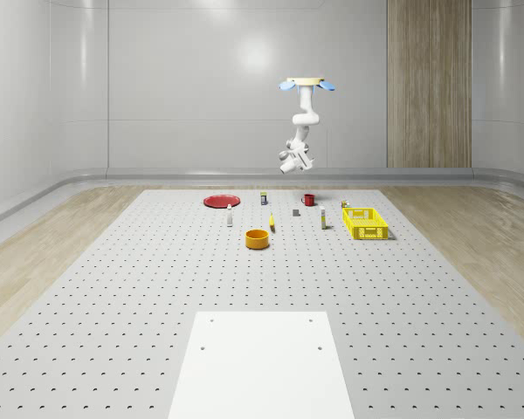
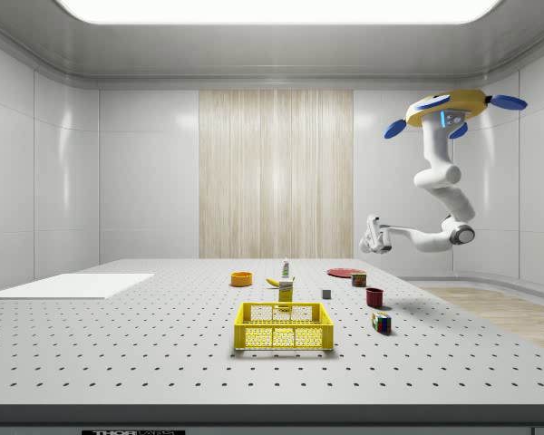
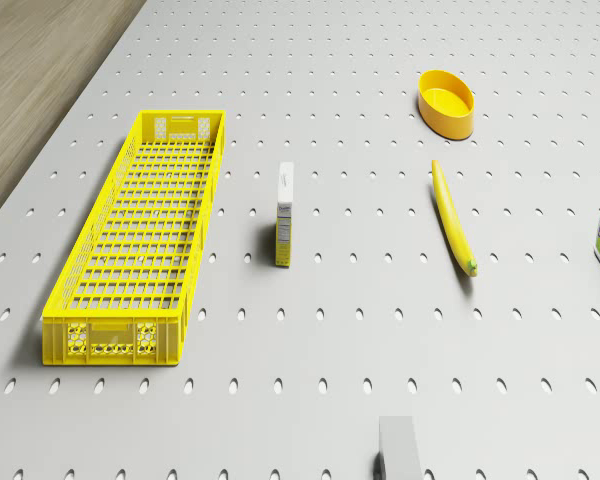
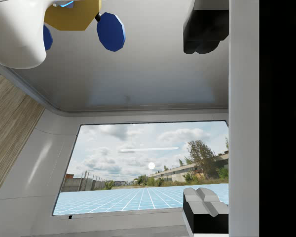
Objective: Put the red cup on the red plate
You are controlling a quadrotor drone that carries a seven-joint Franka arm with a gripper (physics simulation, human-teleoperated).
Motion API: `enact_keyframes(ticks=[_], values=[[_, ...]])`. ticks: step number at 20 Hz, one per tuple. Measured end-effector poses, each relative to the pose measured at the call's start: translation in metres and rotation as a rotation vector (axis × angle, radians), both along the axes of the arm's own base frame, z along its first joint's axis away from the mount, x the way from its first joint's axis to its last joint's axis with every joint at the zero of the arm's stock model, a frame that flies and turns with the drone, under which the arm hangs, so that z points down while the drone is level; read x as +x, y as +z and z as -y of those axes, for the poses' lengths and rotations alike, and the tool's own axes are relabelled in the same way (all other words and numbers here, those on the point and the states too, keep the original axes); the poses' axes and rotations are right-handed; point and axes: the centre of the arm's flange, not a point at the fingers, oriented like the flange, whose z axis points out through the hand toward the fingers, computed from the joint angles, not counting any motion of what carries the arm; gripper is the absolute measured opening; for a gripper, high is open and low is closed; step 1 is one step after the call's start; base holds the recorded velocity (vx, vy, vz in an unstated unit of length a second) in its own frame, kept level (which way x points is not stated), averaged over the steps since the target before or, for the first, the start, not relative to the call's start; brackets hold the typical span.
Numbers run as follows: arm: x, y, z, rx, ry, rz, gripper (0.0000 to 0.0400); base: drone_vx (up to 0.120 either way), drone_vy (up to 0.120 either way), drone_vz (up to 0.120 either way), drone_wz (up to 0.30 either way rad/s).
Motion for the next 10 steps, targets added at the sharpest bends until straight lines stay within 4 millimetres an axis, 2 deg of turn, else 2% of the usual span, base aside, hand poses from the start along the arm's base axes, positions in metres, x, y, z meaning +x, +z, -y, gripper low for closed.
enact_keyframes(ticks=[3,6,10], values=[[0.002,-0.050,-0.004,-0.513,-0.019,0.000,0.0400,0.000,0.000,-0.120,0.000],[0.003,-0.093,0.015,-0.994,-0.037,0.000,0.0400,0.000,0.000,-0.120,0.000],[0.004,-0.122,0.049,-1.440,-0.051,-0.001,0.0400,0.000,0.000,-0.120,0.000]])
